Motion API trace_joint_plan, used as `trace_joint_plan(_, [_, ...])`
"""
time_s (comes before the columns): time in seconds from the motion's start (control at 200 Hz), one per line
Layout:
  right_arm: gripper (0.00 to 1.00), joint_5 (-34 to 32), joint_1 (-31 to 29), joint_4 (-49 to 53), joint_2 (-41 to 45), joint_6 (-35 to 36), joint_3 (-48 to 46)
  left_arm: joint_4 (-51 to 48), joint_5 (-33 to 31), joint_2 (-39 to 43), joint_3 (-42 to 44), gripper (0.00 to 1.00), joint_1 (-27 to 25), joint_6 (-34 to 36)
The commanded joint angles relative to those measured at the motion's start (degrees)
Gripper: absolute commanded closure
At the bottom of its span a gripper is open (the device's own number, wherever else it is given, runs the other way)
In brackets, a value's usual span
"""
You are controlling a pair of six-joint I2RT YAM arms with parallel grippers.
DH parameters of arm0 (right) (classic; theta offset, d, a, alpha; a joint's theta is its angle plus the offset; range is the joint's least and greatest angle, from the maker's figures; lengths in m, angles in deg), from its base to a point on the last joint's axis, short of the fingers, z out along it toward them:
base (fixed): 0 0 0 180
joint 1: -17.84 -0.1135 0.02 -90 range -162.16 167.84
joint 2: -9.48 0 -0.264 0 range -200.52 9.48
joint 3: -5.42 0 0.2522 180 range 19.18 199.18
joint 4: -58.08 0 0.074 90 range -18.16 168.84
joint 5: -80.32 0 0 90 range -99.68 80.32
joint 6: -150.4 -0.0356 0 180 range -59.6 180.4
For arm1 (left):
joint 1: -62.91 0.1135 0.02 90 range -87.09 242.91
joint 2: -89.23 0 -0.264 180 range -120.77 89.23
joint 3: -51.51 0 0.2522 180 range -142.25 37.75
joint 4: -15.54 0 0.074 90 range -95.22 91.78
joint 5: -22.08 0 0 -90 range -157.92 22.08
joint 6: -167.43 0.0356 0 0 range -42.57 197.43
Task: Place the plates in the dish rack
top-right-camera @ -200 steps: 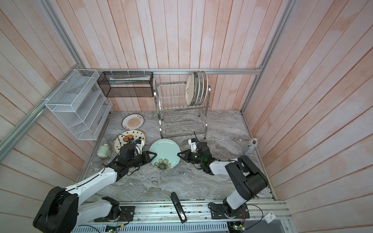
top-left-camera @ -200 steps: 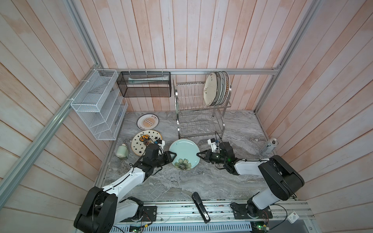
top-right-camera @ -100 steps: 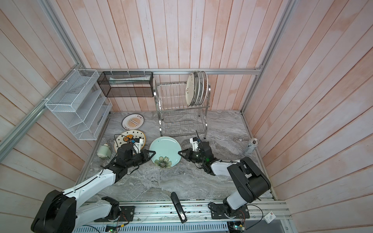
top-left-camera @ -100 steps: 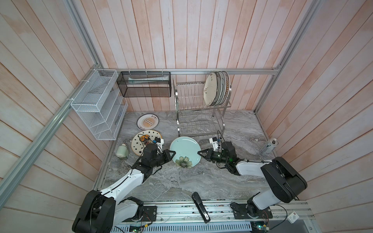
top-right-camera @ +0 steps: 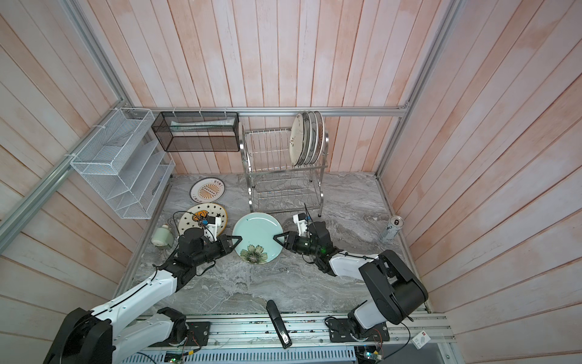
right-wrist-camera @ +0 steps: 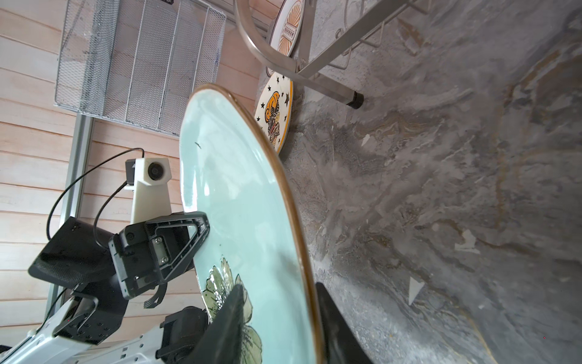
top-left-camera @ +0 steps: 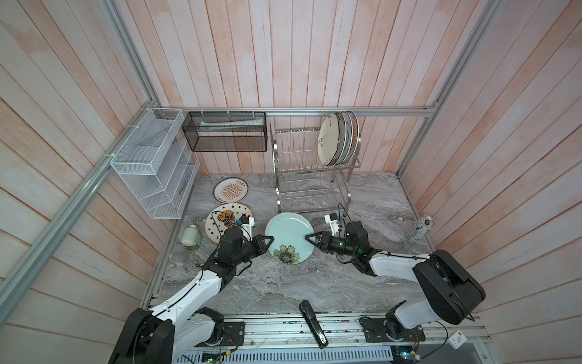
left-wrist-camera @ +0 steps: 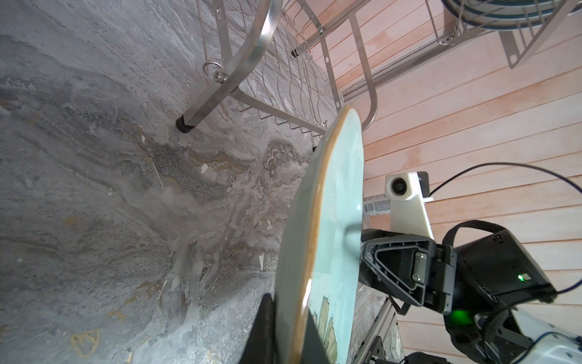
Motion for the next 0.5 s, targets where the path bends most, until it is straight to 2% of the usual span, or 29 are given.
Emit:
trace_joint_plan(0.0, [0.62,1.14,-1.73,-3.89,0.86,0.29,1.7,5.61,3.39,1.96,-0.15,1.0,-0.76,-0.04])
trace_joint_plan(0.21, [0.64,1.44,-3.48,-6.01,-0.61,-0.75,2.88,5.25,3.68,3.16,-0.62,1.0,-0.76,0.02])
trace_joint_plan(0.375, [0.86,2.23,-3.79,-5.78,-0.92,-0.6,4.16,4.75,3.85,3.51,-0.67,1.0,-0.74,0.45])
trace_joint_plan(0.495, [0.97,2.3,-3.79,-4.76,-0.7,-0.06,4.9,4.62,4.3,3.51,-0.73,1.0,-0.76,0.67])
